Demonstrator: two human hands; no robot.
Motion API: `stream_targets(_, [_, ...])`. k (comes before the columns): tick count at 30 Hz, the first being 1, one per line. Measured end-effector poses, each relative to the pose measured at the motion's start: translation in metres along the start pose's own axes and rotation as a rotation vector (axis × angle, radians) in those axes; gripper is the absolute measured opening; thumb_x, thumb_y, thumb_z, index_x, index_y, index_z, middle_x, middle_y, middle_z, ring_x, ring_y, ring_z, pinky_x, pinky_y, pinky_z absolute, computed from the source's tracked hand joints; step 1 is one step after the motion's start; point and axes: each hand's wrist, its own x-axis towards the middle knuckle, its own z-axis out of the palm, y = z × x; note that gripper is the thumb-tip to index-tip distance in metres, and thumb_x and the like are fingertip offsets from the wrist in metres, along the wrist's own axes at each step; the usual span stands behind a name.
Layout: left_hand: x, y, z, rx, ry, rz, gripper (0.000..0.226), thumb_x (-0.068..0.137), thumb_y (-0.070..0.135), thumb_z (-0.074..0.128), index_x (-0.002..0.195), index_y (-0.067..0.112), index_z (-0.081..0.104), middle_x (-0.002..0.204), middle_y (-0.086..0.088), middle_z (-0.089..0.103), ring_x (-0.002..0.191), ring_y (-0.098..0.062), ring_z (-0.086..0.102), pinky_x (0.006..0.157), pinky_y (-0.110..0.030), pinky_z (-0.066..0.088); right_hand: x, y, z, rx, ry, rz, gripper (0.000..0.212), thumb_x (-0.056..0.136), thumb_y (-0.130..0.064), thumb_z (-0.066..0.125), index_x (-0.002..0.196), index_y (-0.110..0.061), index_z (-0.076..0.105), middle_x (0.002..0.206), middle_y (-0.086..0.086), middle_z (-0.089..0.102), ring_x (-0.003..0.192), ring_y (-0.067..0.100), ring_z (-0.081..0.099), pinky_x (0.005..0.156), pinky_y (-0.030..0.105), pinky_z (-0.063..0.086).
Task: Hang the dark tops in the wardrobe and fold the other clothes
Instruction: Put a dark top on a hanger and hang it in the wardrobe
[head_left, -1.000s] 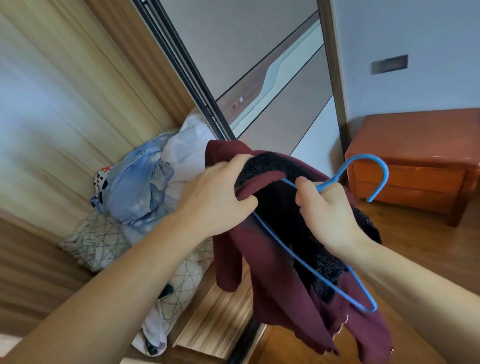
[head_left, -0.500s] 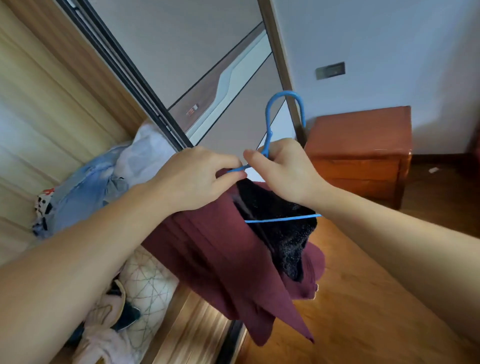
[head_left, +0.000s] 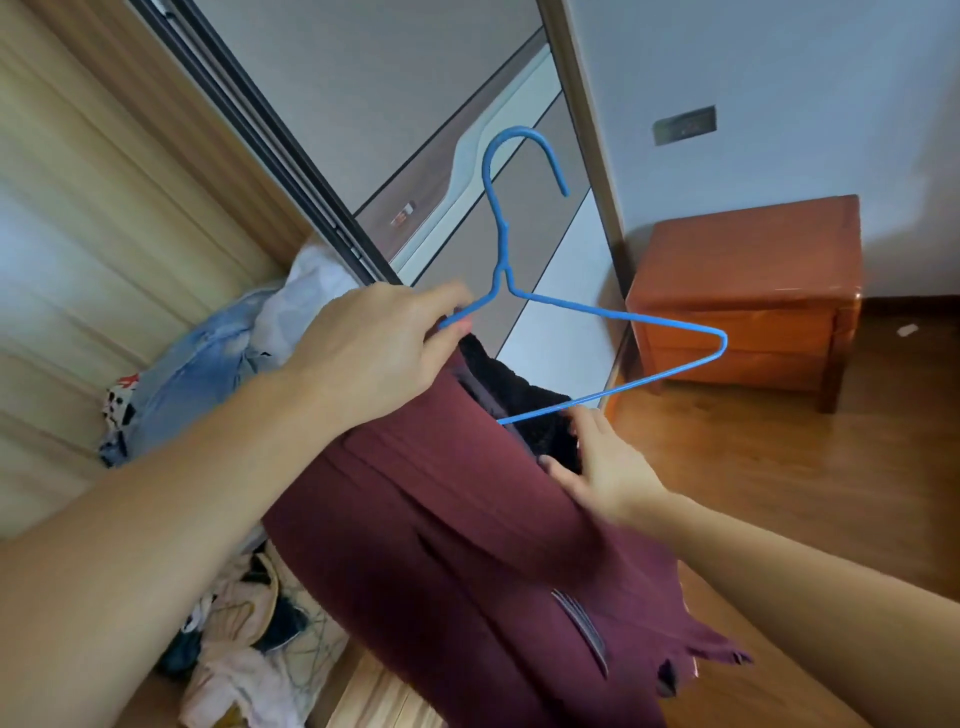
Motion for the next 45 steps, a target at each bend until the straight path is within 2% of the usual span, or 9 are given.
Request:
stream_targets(3, [-0.019, -0.010, -0.007, 0.018, -0.003, -0.052, 0.014, 0.097, 0.030, 0.054, 0.094, 0.019, 0.061, 0.057, 0.005, 0.045, 0.056, -0.026, 0.048, 0.049, -0.041, 0.045, 0.017, -0.013, 0.017, 0.167, -0.175, -0.062, 0.080, 0.077, -0.060, 0.058, 0.144, -0.032, 0.024, 0.140, -0.004, 0.039, 0.121, 0.018, 0.050, 0.100, 0.037, 0.043])
stream_targets(6, [-0.040, -0.023, -0.017, 0.078, 0.055, -0.129, 0.014, 0.095, 0.031, 0.057, 0.092, 0.019, 0.064, 0.053, 0.009, 0.036, 0.049, -0.019, 0.035, 0.042, -0.024, 0.023, 0.025, -0.027, 0.047, 0.169, -0.291, -0.152, 0.080, 0.072, -0.060, 0.062, 0.141, -0.038, 0.029, 0.140, -0.008, 0.041, 0.124, 0.015, 0.048, 0.103, 0.036, 0.041])
stream_targets(10, [-0.072, -0.037, -0.026, 0.056, 0.011, -0.136, 0.022, 0.096, 0.040, 0.045, 0.090, 0.023, 0.058, 0.055, 0.007, 0.045, 0.048, -0.017, 0.040, 0.045, -0.028, 0.030, 0.045, -0.023, 0.063, -0.222, -0.202, -0.048, 0.031, 0.076, -0.036, 0.056, 0.105, -0.028, 0.055, 0.108, 0.002, 0.064, 0.101, 0.029, 0.062, 0.075, 0.035, 0.049])
stream_targets(14, [-0.129, -0.052, -0.019, 0.078, -0.064, -0.222, 0.029, 0.097, 0.042, 0.041, 0.096, 0.021, 0.061, 0.067, 0.001, 0.061, 0.063, -0.029, 0.059, 0.051, -0.041, 0.048, 0.096, -0.025, 0.020, -0.454, -0.126, -0.130, 0.005, 0.081, -0.024, 0.050, 0.080, -0.026, 0.054, 0.088, -0.003, 0.065, 0.080, 0.026, 0.060, 0.063, 0.029, 0.041])
stream_targets(25, [-0.193, -0.089, -0.002, 0.106, -0.034, -0.415, 0.048, 0.091, 0.050, 0.031, 0.101, 0.020, 0.067, 0.070, 0.001, 0.064, 0.064, -0.030, 0.063, 0.051, -0.038, 0.047, 0.134, -0.080, -0.029, -0.482, -0.025, -0.196, 0.019, 0.070, -0.023, 0.054, 0.085, -0.025, 0.064, 0.094, 0.007, 0.066, 0.082, 0.032, 0.055, 0.064, 0.031, 0.038])
stream_targets(32, [-0.180, -0.075, 0.018, 0.041, -0.021, -0.438, 0.019, 0.096, 0.039, 0.051, 0.091, 0.023, 0.061, 0.071, 0.000, 0.065, 0.070, -0.033, 0.065, 0.054, -0.039, 0.049, 0.138, -0.160, -0.050, -0.439, -0.008, -0.260, 0.021, 0.073, -0.022, 0.053, 0.092, -0.026, 0.061, 0.099, 0.003, 0.064, 0.087, 0.029, 0.055, 0.068, 0.032, 0.043])
stream_targets(36, [-0.174, -0.082, 0.021, -0.205, 0.068, -0.621, 0.019, 0.094, 0.034, 0.057, 0.081, 0.022, 0.063, 0.063, 0.000, 0.062, 0.063, -0.025, 0.060, 0.061, -0.043, 0.049, 0.136, -0.222, -0.082, -0.630, 0.104, -0.421, 0.032, 0.070, -0.019, 0.052, 0.100, -0.022, 0.063, 0.099, 0.008, 0.064, 0.083, 0.032, 0.056, 0.064, 0.031, 0.040])
stream_targets(40, [-0.144, -0.078, 0.021, -0.591, 0.238, -0.743, 0.027, 0.096, 0.028, 0.059, 0.071, 0.035, 0.067, 0.065, 0.001, 0.064, 0.066, -0.007, 0.057, 0.066, -0.019, 0.040, 0.114, -0.286, -0.079, -1.008, 0.292, -0.735, 0.026, 0.070, -0.022, 0.055, 0.096, -0.018, 0.056, 0.094, 0.010, 0.065, 0.084, 0.035, 0.063, 0.057, 0.031, 0.028])
stream_targets(45, [-0.124, -0.074, 0.023, -0.768, 0.312, -0.848, 0.027, 0.094, 0.037, 0.058, 0.069, 0.036, 0.069, 0.078, -0.015, 0.065, 0.067, -0.020, 0.055, 0.062, -0.024, 0.038, 0.082, -0.305, -0.087, -0.978, 0.235, -0.776, 0.041, 0.073, -0.025, 0.058, 0.113, -0.020, 0.057, 0.085, 0.006, 0.059, 0.084, 0.034, 0.060, 0.061, 0.031, 0.030])
